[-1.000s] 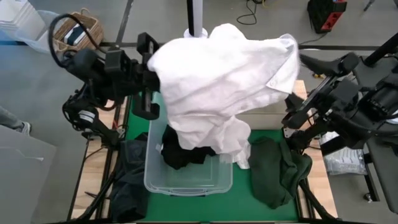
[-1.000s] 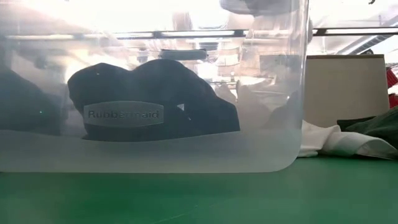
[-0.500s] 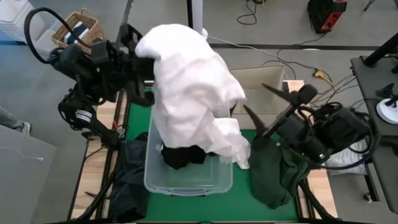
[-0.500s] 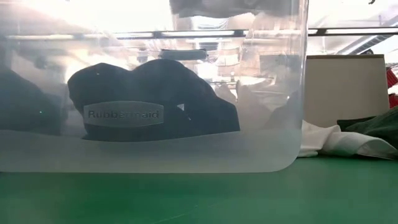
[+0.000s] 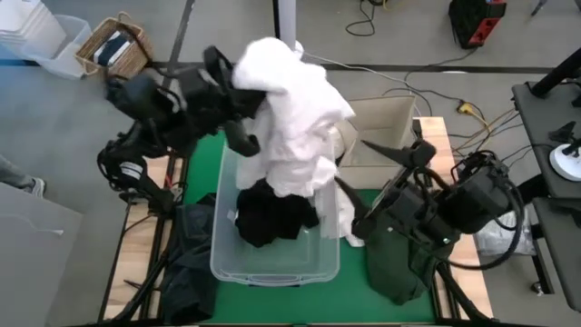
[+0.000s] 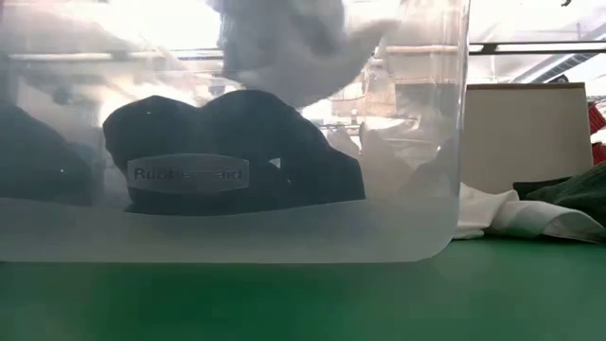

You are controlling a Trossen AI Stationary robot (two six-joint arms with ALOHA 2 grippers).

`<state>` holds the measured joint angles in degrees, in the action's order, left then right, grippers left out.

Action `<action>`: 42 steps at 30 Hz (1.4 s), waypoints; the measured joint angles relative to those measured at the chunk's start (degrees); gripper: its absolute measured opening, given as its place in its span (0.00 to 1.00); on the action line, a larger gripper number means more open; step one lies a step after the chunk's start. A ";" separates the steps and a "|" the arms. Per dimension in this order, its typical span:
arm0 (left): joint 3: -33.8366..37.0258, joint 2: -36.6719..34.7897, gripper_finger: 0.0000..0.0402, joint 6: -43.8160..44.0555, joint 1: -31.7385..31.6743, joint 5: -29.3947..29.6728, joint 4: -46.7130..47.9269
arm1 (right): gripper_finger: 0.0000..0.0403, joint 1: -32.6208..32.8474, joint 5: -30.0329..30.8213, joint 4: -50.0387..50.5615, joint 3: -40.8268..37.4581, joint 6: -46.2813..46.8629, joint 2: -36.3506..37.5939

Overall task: Sort clothes
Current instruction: Put the white polo shirt into the laundry organizer

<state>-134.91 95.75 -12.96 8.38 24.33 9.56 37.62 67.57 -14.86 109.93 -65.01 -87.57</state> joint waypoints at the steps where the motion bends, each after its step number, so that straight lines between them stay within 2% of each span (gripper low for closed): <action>1: 0.00 0.68 0.00 0.42 0.00 -0.50 0.02 | 0.88 -0.28 -0.59 1.44 -0.21 1.52 0.02; 6: 0.00 3.04 0.00 3.30 0.04 -3.79 0.00 | 0.87 -2.72 -2.95 4.42 -0.72 7.12 0.02; 15: 0.00 5.42 0.00 8.70 0.22 -9.15 -0.23 | 0.88 -8.67 -3.73 4.32 -0.72 10.20 0.06; 22: 0.00 6.12 0.00 12.56 0.26 -13.39 -0.30 | 0.85 -11.94 -11.18 4.26 -0.51 12.11 0.13; 24: 0.00 6.12 0.00 12.79 0.29 -13.39 -0.01 | 0.79 -12.41 -12.44 4.27 -0.16 12.12 0.13; 26: 0.00 6.12 0.00 12.97 0.33 -13.53 0.15 | 0.69 -12.80 -12.86 4.20 0.14 12.08 0.13; 34: 0.00 6.23 0.00 14.94 0.31 -18.85 0.09 | 0.10 -15.19 -20.20 4.21 1.23 11.60 0.15; 35: 0.00 6.23 0.00 15.64 0.31 -19.56 0.11 | 0.07 -15.49 -21.37 4.27 1.32 11.58 0.15; 37: 0.00 6.25 0.00 16.69 0.33 -20.67 0.11 | 0.08 -15.75 -23.34 4.27 1.33 11.54 0.15; 40: 0.00 6.25 0.00 17.34 0.33 -20.91 0.12 | 0.19 -15.71 -23.99 4.92 1.33 10.73 0.03; 42: 0.00 6.25 0.00 17.68 0.33 -20.80 0.25 | 0.22 -15.66 -23.24 4.63 1.33 10.05 -0.09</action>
<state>-134.91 102.00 4.72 8.71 3.53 9.81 21.96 44.32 -10.23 111.26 -54.96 -87.66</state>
